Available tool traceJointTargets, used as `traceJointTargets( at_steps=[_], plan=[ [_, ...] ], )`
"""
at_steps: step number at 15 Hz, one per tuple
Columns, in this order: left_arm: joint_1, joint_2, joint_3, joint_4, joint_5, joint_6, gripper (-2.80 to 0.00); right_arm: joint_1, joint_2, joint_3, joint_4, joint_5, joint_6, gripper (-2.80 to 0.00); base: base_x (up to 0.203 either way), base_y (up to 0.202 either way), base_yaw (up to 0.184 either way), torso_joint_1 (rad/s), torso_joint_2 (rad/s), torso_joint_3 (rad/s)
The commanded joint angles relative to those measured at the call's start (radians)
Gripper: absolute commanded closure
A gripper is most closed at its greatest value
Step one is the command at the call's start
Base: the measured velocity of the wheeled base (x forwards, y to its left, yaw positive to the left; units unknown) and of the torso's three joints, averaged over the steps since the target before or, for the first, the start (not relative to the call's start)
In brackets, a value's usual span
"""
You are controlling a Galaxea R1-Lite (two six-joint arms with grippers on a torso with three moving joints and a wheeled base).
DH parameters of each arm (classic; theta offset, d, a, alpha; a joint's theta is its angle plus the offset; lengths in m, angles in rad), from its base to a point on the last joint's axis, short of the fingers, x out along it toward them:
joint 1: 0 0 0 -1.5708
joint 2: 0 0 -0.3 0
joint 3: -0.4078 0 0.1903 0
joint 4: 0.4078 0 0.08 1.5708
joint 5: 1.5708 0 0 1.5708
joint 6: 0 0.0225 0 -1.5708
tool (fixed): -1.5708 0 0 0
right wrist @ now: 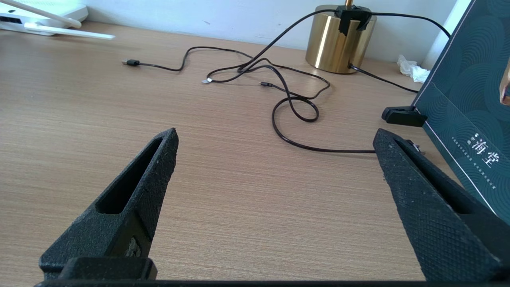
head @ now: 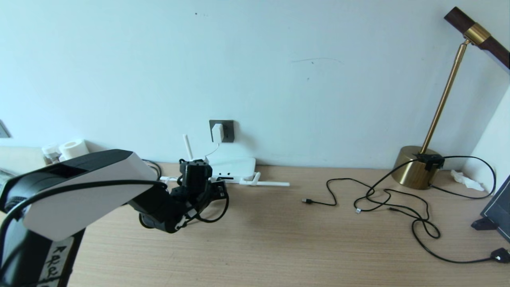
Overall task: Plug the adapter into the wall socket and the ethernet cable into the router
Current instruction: Plug cable into router interface
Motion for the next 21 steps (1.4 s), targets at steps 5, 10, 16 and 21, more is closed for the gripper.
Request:
traceJointTargets(
  at_steps=[5,10,16,21],
  plan=[
    [-0.001,-0.004,0.001,-0.006,0.003,-0.002,0.00,0.000,0.002,0.003,-0.001,0.000,-0.001,-2.80,0.000,0.000,0.000,0.000,0.00,0.000],
    [-0.006,-0.009,0.010,-0.006,0.003,-0.002,0.00,0.000,0.002,0.003,-0.001,0.000,-0.001,-2.80,0.000,0.000,0.000,0.000,0.00,0.000],
    [-0.006,0.002,-0.006,-0.006,0.001,-0.003,0.00,0.000,0.002,0.003,-0.001,0.000,-0.001,-2.80,0.000,0.000,0.000,0.000,0.00,0.000],
    [-0.010,-0.002,-0.001,-0.006,0.003,-0.003,0.00,0.000,0.002,0.003,-0.001,0.000,-0.001,-2.80,0.000,0.000,0.000,0.000,0.00,0.000]
  ],
)
